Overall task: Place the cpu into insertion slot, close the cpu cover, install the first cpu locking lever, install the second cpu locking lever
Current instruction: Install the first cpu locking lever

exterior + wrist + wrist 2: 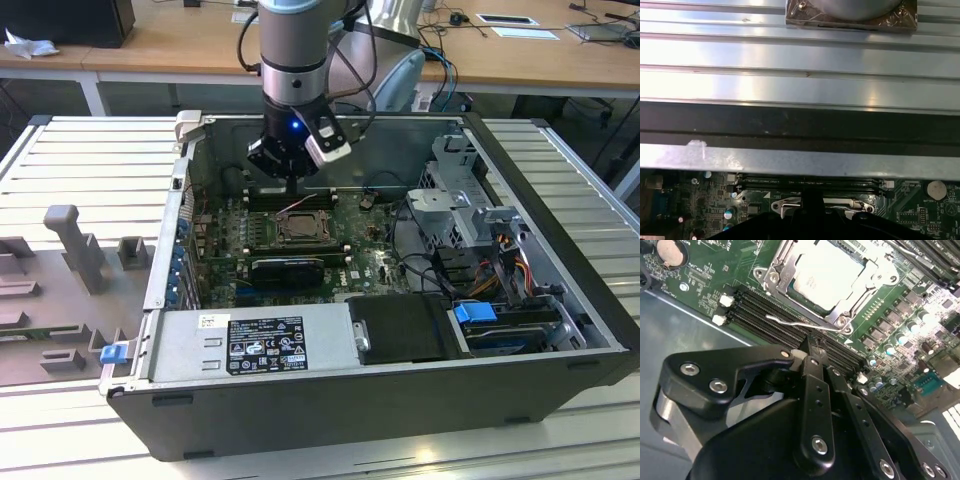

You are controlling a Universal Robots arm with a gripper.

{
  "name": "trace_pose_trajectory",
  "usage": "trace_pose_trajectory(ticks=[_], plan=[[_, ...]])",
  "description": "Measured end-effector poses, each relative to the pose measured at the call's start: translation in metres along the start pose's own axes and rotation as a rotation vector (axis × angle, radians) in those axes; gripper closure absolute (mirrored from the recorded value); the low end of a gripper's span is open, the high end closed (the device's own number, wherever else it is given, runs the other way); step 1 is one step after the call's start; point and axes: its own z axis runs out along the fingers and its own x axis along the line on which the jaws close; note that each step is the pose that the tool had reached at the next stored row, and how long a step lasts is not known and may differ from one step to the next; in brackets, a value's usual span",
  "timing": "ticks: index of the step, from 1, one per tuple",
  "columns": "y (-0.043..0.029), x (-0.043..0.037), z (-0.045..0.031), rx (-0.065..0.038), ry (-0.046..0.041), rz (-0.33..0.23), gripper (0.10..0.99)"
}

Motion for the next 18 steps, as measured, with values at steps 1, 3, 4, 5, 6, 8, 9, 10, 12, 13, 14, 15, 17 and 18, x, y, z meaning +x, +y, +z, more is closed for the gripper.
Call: trace_pose_trajectory(ticks=[1, 3, 4, 5, 6, 8, 9, 10, 12, 13, 14, 15, 17, 18], plan=[[-0.0001, 0.0, 0.0006, 0.0, 0.0, 0.0, 0.98], [-0.0003, 0.0001, 0.0017, -0.002, 0.0, 0.0, 0.98], [-0.0004, 0.0, 0.0021, -0.007, -0.0001, 0.0, 0.98], [-0.0004, -0.0003, 0.0027, -0.021, -0.0007, 0.001, 0.98], [-0.0005, -0.0006, 0.0029, -0.032, -0.0012, 0.001, 0.98], [-0.0007, -0.0017, 0.0036, -0.053, -0.002, 0.001, 0.98], [-0.0008, -0.0026, 0.0045, -0.054, -0.0022, 0.001, 0.98], [-0.0012, -0.0048, 0.0061, -0.054, -0.0021, 0.001, 0.98], [-0.0015, -0.0074, 0.0078, -0.053, -0.0032, 0.001, 0.98], [-0.0015, -0.0073, 0.0077, -0.052, -0.0054, 0.001, 0.98], [-0.0015, -0.0073, 0.0077, -0.051, -0.0057, 0.001, 0.98], [-0.0019, -0.0073, 0.0077, -0.051, -0.0057, 0.0, 0.98], [-0.0041, -0.0072, 0.0074, -0.051, -0.0057, 0.001, 0.98], [-0.0054, -0.0071, 0.0073, -0.05, -0.0057, 0.001, 0.98]])
